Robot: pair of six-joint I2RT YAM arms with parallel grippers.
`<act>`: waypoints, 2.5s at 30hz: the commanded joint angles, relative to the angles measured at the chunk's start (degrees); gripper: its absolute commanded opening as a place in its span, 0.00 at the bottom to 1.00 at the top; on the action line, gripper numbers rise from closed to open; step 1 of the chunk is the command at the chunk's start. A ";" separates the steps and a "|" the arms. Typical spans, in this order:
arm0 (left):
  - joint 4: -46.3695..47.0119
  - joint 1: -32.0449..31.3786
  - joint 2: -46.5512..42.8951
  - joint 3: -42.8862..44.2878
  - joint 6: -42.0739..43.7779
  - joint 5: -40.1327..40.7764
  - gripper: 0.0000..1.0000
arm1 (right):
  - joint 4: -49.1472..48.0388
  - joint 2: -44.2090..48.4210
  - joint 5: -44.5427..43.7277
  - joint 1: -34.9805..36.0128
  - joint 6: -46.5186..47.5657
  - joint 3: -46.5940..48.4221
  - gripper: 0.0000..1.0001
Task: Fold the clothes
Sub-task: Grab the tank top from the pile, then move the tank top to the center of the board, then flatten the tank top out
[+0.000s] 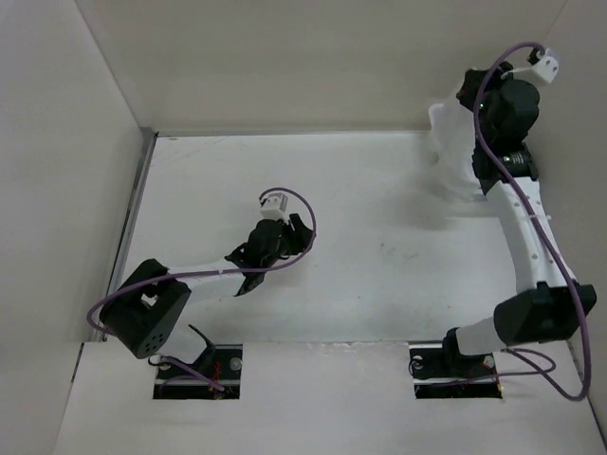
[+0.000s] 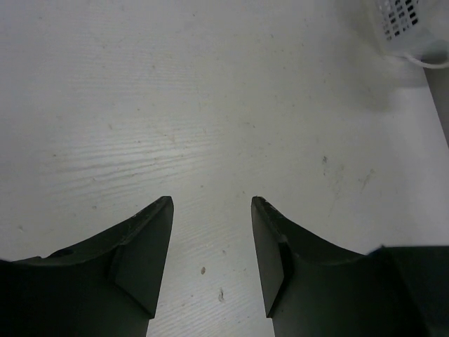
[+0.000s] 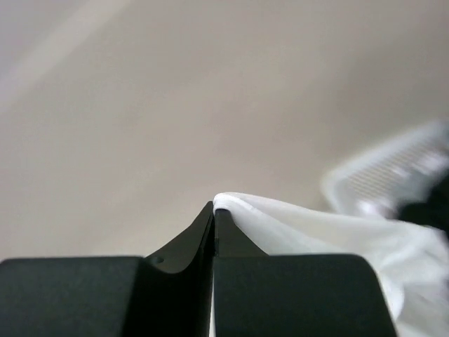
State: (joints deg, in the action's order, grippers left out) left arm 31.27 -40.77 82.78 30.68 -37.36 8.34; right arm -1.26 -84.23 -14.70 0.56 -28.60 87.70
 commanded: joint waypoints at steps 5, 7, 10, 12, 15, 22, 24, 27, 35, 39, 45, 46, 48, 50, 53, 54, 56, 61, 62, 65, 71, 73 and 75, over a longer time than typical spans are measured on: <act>2.66 9.16 -10.17 -4.74 -6.75 -0.87 0.46 | -3.48 11.52 2.48 14.31 0.57 2.85 0.02; 2.66 11.89 -12.72 -6.23 -8.42 -0.87 0.46 | -5.59 16.44 1.26 20.11 -0.14 -5.91 0.03; 1.96 15.32 -16.06 -8.26 -9.83 -1.04 0.46 | -11.56 23.39 -3.04 28.20 -4.52 -25.07 0.08; 0.03 17.61 -18.43 -9.49 -10.71 -1.31 0.47 | -14.03 26.03 -5.94 34.96 -10.13 -39.64 0.16; -4.09 19.98 -21.69 -10.37 -10.63 -1.48 0.47 | -13.78 26.83 -6.92 40.69 -14.19 -51.54 0.36; -10.60 16.22 -19.16 -7.57 -6.68 0.10 0.47 | -2.89 37.02 -14.20 42.03 -17.19 -61.50 0.40; -12.45 13.06 -17.40 -5.99 -5.27 1.85 0.47 | -1.74 36.60 -14.31 38.44 -17.80 -62.74 0.25; -15.17 6.92 -14.50 -3.70 -2.63 6.58 0.47 | -2.17 31.69 -10.89 32.90 -18.68 -62.83 0.18; -18.00 5.22 -3.70 -0.80 -5.35 11.53 0.48 | -5.25 12.44 -5.08 29.10 -17.98 -56.51 0.52; -15.63 6.71 3.60 2.80 -6.75 8.81 0.44 | -5.60 6.28 -1.05 30.42 -19.82 -54.48 0.43; -12.37 11.19 9.84 7.02 -10.53 7.04 0.14 | -8.58 1.78 3.62 33.48 -24.39 -55.17 0.06; -12.11 12.16 10.64 8.07 -11.32 6.78 0.12 | -9.20 2.48 3.71 35.41 -25.44 -55.96 0.04; -11.49 13.92 12.39 10.53 -11.94 6.60 0.11 | -8.94 4.24 3.10 41.03 -27.99 -57.37 0.02; -11.05 15.06 13.98 13.69 -11.77 6.34 0.11 | -8.59 5.56 2.22 47.96 -31.15 -57.99 0.02; -10.88 16.38 15.56 18.00 -11.50 6.78 0.13 | -9.55 4.34 2.39 58.08 -34.50 -55.99 0.10; -10.88 16.91 15.65 19.15 -11.33 6.95 0.15 | -9.81 3.46 2.83 60.37 -34.42 -54.58 0.15; -10.96 18.57 14.96 20.21 -11.24 7.04 0.25 | -9.56 3.80 2.31 62.85 -32.15 -52.73 0.28; -12.02 18.68 4.96 15.04 -8.79 11.07 0.43 | -9.90 13.54 -4.63 51.03 -24.24 -55.53 0.45; -12.45 16.06 1.97 12.85 -6.69 13.61 0.43 | -10.43 15.21 -5.16 46.12 -22.40 -56.14 0.45; -14.56 7.10 -0.34 10.46 -3.60 17.06 0.35 | -13.06 16.99 -5.07 34.42 -20.89 -57.37 0.27; -16.06 -11.19 12.03 19.05 -2.72 19.78 0.18 | -19.12 14.62 0.81 18.57 -22.90 -60.36 0.06; -16.76 -13.75 15.99 23.62 -1.05 20.92 0.17 | -20.62 15.58 1.51 15.93 -24.04 -62.55 0.12; -17.64 -15.42 19.94 28.01 1.58 22.42 0.19 | -21.77 16.46 1.86 14.00 -24.92 -64.75 0.16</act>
State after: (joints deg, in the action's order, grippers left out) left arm 14.26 -55.35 100.36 52.49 -39.92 26.26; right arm -17.69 -69.01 -14.87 16.40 -52.27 25.10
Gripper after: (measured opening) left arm 0.180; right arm 0.146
